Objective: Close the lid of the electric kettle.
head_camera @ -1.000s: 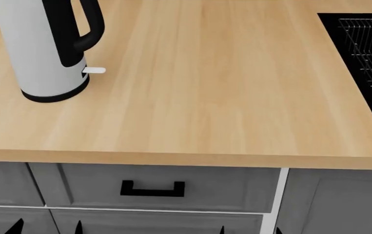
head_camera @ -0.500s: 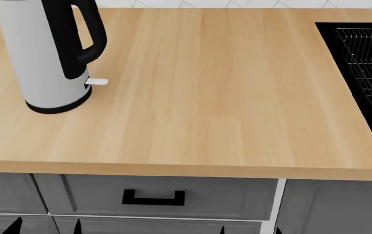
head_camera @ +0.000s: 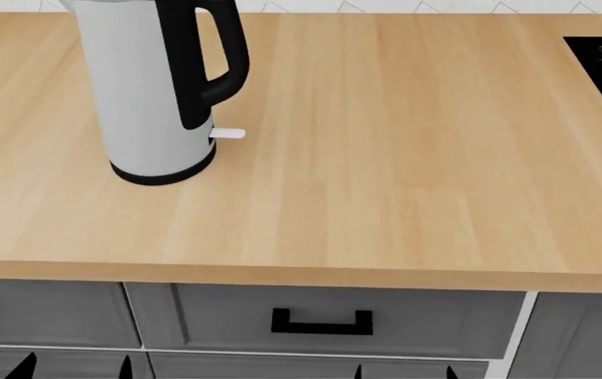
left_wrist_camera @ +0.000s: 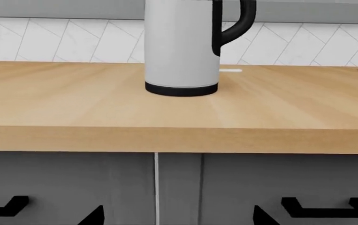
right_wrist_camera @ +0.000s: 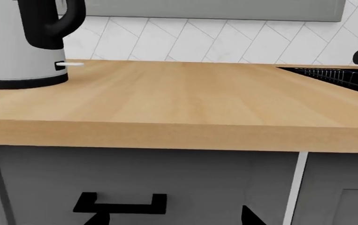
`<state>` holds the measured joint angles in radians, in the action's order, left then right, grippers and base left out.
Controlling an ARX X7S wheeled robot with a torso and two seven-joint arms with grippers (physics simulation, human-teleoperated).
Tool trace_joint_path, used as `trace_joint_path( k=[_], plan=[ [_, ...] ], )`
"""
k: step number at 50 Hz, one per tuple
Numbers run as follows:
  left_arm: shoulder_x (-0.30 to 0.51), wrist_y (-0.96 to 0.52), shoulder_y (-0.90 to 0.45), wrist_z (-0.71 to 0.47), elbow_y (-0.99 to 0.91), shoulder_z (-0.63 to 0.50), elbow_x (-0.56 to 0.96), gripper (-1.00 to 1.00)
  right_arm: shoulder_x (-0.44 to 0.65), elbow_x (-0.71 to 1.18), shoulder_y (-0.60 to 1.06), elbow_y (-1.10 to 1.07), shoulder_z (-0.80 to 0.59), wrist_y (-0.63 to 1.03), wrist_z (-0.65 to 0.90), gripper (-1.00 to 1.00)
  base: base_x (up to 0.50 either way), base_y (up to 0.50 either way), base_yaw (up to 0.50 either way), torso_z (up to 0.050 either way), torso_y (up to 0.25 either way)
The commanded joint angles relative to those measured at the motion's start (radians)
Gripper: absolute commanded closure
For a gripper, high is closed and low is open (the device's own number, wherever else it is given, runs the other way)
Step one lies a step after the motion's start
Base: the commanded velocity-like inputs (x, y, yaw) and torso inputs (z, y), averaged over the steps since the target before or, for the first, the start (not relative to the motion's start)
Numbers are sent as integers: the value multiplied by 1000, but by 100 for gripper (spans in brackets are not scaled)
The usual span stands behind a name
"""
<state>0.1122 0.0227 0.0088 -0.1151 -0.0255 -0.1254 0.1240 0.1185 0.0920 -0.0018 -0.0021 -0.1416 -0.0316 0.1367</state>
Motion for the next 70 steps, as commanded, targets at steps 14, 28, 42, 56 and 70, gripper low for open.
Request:
trace_joint_path(
  k=[14, 28, 42, 56, 70],
  plan=[
    [20, 1, -3, -23, 3, -24, 19, -100, 18, 6, 4, 1, -29, -7, 24, -100, 0, 500, 0, 0, 0],
    [32, -8, -2, -35, -7, -32, 33, -100, 23, 42, 4, -4, -26, 6, 33, -100, 0, 357, 0, 0, 0],
    [160, -424, -12, -70, -482, -10, 134, -100, 142, 138, 47, -494, 3, 511, 70, -100, 0, 0, 0, 0, 0],
    [262, -832, -209, -117, -837, 76, 289, -100, 280, 273, 273, -886, 126, 1024, 95, -100, 0, 0, 0, 0, 0],
    [263, -1178, -505, -170, -937, 264, 565, -100, 365, 751, 705, -1038, 390, 1524, 241, -100, 0, 0, 0, 0, 0]
  ],
)
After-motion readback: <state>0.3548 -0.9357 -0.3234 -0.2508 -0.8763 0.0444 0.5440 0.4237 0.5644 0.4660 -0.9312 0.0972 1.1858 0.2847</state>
